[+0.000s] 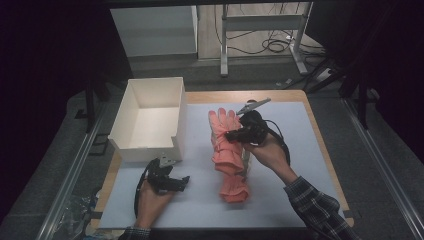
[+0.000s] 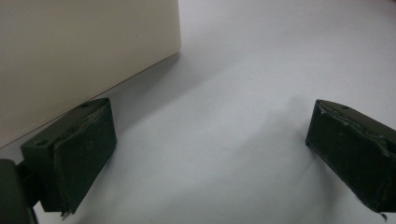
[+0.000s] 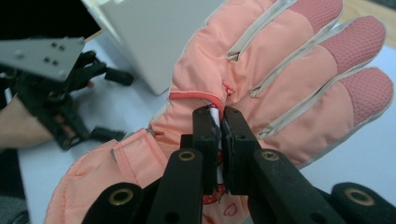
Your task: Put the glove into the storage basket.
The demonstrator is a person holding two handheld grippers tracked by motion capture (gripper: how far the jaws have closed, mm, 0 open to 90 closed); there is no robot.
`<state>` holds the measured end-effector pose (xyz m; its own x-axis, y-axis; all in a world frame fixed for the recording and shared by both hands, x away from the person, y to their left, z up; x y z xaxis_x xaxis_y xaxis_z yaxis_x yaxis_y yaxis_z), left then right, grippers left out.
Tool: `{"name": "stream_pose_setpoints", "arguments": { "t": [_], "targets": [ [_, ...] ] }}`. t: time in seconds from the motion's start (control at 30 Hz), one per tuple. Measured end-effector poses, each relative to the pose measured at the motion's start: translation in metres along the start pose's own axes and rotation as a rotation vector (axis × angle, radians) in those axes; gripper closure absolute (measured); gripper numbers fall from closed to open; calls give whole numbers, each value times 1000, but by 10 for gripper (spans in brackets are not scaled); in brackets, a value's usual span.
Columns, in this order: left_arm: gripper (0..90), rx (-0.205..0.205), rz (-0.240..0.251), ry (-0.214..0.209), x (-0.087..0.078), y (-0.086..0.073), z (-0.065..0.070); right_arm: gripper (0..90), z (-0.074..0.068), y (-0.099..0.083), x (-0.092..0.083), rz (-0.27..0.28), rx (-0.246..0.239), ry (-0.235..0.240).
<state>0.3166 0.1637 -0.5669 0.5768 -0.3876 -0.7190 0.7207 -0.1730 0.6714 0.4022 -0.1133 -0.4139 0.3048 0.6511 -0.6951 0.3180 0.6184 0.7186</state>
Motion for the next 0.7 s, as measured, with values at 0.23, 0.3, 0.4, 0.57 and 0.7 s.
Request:
{"name": "stream_pose_setpoints", "arguments": {
  "t": [0.23, 0.3, 0.4, 0.57, 0.7],
  "targets": [
    [17, -1, 0, -1, 0, 0, 0, 849, -17, -23, -12, -14, 14, -5],
    [17, -1, -2, -1, 0, 0, 0, 849, -21, -31, -14, -17, 20, -5],
    [17, -1, -2, -1, 0, 0, 0, 848, -24, -40, -14, -23, 24, -24],
    [17, -1, 0, -1, 0, 0, 0, 845, -22, -57, -2, -31, 66, -12],
    [17, -1, 0, 0, 0, 0, 0, 842, -19, -68, 8, -28, 89, -18]
  ]
}}
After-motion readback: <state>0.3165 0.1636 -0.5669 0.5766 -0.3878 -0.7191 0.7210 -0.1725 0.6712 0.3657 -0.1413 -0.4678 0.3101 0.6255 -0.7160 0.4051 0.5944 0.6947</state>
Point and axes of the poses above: each handheld gripper's, and its own axes: x roughly forward along the jaws, y roughly out of its top, z roughly to its right, the point moved 2 cm from there along x, roughly forward along the jaws, and after that the axes turned 11 degrees about -x, right-handed, at the moved point
